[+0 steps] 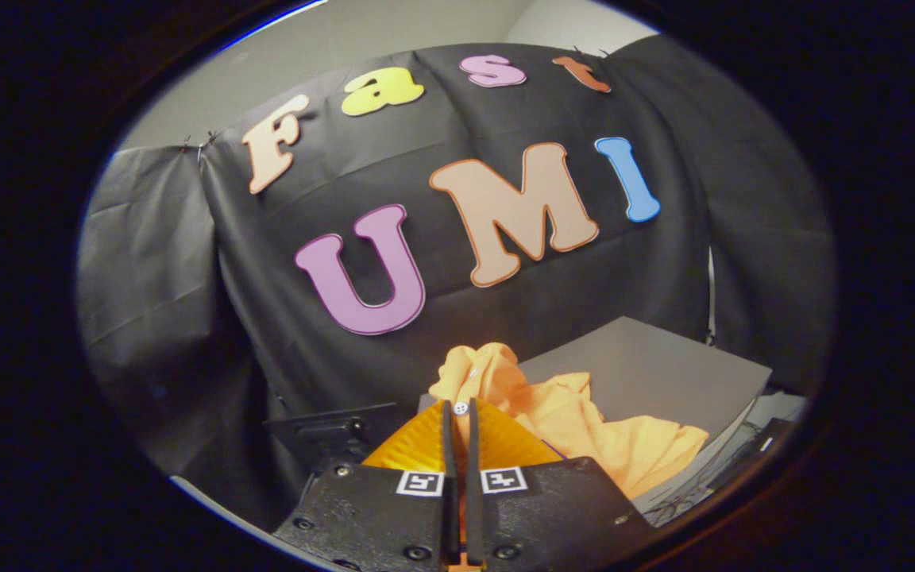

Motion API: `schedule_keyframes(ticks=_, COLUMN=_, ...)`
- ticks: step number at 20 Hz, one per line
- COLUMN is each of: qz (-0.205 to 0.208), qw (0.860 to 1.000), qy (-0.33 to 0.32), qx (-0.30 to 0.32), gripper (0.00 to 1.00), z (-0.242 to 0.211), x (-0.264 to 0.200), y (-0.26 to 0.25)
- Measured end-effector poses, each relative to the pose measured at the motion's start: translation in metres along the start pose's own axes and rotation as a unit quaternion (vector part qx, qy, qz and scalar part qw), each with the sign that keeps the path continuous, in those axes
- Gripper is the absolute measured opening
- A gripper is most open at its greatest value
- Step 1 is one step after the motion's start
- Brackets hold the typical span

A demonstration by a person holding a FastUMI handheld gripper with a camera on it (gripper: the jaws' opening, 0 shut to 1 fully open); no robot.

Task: Put the clothes into the washing machine and then close the washing machine lid.

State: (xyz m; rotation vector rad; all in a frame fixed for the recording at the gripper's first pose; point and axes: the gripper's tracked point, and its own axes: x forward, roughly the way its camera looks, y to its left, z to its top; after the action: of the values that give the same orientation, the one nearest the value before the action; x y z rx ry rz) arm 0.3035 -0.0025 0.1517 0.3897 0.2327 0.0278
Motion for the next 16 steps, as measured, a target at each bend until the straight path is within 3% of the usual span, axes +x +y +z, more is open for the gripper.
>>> schedule_keyframes(ticks=6, qz=0.056, qw=0.998, qy=0.015, qx=-0.01, gripper=0.03, z=-0.026, x=0.012, y=0.095)
schedule_keyframes(ticks=12, qz=0.121, qw=0.991, qy=0.046, qx=-0.032, gripper=0.03, z=-0.092, x=0.031, y=0.189)
schedule_keyframes(ticks=16, qz=0.138, qw=0.986, qy=0.077, qx=-0.048, gripper=0.03, z=-0.144, x=0.054, y=0.215)
